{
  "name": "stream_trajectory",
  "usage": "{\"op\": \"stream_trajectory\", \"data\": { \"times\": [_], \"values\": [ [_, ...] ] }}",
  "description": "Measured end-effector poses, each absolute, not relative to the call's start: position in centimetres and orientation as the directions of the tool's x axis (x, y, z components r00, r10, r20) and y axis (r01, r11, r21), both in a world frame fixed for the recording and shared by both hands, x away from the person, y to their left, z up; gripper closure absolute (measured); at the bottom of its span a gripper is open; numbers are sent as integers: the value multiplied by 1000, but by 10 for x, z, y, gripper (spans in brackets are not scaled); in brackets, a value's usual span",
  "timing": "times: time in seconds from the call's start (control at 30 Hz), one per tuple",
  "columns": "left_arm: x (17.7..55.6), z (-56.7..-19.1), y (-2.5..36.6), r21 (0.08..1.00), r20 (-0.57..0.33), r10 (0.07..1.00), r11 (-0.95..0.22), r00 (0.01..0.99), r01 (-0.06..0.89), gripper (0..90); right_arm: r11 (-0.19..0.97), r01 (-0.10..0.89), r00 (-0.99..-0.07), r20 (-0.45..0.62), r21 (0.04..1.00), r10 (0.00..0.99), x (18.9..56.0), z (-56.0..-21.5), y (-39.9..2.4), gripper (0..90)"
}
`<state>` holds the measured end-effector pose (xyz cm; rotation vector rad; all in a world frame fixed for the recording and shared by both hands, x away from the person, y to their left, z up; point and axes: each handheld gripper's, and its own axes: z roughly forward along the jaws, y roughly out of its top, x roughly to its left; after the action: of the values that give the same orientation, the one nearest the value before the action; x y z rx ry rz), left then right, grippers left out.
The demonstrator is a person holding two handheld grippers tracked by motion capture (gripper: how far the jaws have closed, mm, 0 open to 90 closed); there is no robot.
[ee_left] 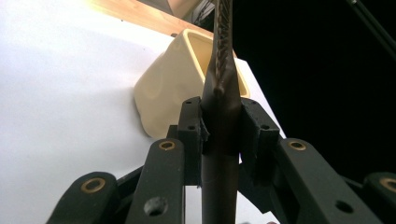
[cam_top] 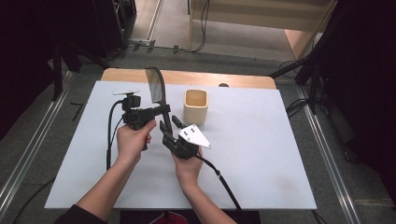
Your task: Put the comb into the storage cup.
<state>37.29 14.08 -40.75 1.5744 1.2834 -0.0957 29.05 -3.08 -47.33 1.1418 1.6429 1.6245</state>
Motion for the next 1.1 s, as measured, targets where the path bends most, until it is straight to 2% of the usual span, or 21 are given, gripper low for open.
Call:
{"op": "stream_trajectory", "data": {
  "times": [0.07, 0.23, 0.33, 0.9, 1.1],
  "values": [
    [373, -407, 141, 654, -612, 668, 127, 423, 745, 731, -94, 187, -489, 175, 978, 854, 290, -473, -31, 458],
    [374, -406, 144, 683, -572, 698, 116, 430, 721, 731, -83, 215, -514, 185, 973, 838, 293, -474, -34, 329],
    [374, -405, 147, 694, -552, 714, 107, 431, 712, 731, -82, 250, -521, 206, 965, 828, 295, -474, -37, 301],
    [374, -402, 151, 740, -477, 750, 62, 458, 669, 730, 39, 350, -602, 193, 936, 775, 297, -466, -53, 245],
    [374, -401, 153, 746, -468, 753, 55, 463, 664, 730, 151, 351, -638, 118, 924, 761, 297, -462, -58, 243]
  ]
}}
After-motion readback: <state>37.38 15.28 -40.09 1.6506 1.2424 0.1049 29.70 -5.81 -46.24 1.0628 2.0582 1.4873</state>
